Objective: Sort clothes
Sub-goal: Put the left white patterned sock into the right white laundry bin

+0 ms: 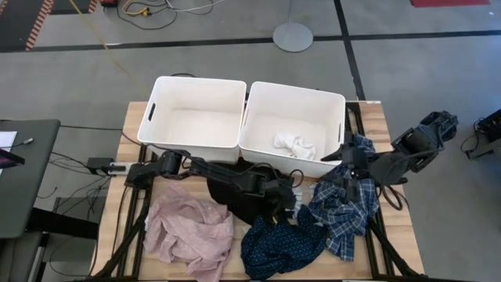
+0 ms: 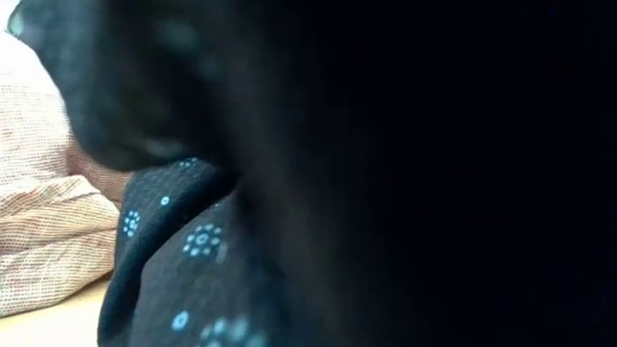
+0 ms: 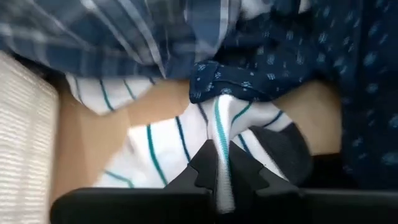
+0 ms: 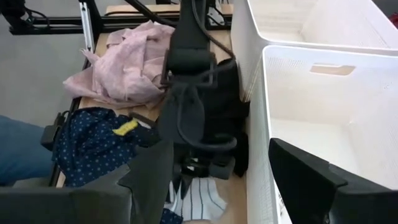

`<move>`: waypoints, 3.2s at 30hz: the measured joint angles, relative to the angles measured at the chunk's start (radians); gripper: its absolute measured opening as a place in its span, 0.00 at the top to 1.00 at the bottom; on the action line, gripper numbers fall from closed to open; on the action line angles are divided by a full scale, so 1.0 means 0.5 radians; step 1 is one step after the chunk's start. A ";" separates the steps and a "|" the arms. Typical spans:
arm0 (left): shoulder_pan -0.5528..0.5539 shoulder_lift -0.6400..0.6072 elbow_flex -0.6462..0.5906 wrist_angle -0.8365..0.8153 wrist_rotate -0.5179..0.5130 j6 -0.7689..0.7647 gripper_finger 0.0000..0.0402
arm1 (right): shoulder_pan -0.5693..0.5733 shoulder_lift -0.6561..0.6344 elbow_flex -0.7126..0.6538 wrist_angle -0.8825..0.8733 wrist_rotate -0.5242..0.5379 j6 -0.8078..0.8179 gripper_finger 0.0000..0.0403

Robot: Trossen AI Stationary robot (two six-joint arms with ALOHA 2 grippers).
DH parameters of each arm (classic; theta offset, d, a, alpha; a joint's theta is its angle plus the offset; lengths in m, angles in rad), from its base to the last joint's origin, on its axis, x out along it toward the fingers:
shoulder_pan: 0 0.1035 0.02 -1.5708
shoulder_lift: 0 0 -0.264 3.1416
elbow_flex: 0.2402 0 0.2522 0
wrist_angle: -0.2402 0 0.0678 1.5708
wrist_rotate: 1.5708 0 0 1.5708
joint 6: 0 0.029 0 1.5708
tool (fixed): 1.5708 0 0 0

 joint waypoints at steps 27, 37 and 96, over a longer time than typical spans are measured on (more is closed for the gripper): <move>-0.105 -1.072 0.000 -0.838 -0.467 0.114 1.00 | 0.180 0.244 -0.002 0.540 0.014 -0.391 0.30; -0.215 -1.443 0.000 -0.778 -0.462 0.234 1.00 | 0.062 0.420 -0.003 0.891 0.004 -0.737 0.30; -0.343 -1.847 0.001 -1.472 -0.848 -0.130 0.52 | -0.779 0.598 -0.003 1.240 -0.015 -1.348 1.00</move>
